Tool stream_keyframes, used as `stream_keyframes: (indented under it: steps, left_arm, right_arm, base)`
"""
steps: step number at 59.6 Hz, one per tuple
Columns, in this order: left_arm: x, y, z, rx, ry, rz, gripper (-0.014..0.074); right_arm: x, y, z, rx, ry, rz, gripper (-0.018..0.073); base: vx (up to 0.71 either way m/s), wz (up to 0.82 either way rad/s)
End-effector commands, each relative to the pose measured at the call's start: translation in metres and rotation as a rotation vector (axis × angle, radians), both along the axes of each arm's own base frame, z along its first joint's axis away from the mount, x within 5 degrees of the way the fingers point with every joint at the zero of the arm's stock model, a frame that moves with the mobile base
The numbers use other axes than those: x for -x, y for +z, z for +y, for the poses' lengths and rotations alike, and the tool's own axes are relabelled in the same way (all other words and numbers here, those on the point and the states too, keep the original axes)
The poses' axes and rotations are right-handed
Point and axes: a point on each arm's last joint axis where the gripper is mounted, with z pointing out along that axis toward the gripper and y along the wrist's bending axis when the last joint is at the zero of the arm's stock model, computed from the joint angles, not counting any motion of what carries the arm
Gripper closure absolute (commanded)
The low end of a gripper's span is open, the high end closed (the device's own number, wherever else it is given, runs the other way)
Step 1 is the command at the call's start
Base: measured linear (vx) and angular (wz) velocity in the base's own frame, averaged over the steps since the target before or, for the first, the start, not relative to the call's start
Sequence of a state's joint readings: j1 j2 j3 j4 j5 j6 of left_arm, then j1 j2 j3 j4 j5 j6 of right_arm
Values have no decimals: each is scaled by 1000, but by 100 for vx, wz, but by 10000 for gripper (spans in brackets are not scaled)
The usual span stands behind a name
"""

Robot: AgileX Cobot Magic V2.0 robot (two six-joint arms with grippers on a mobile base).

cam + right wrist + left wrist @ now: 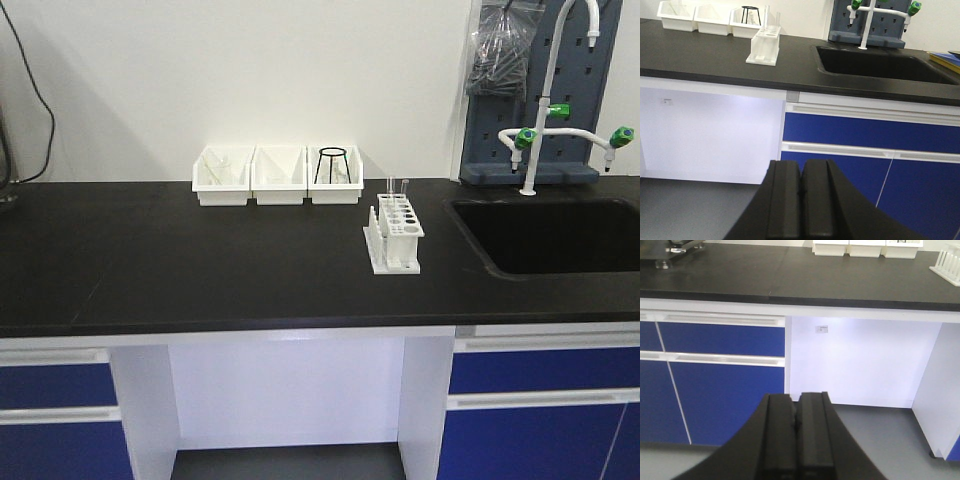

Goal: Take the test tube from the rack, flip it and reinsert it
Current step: 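Drive the base toward the bench with the white test-tube rack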

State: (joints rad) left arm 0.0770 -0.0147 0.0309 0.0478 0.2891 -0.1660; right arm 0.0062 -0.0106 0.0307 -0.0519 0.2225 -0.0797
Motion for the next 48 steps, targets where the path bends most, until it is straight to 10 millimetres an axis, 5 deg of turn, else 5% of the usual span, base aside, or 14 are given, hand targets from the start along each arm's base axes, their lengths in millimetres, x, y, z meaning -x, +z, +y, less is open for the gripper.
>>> stream_keyframes:
  steps: [1,48]
  left_arm:
    - [-1,8,-1,-4,-11,-98,603]
    - [-1,8,-1,-4,-11,-98,603]
  right_arm:
    - [0,7,0,13,-1,-85,568]
    - [0,7,0,13,-1,-85,568]
  base:
    - [36,-5]
    - [42,7]
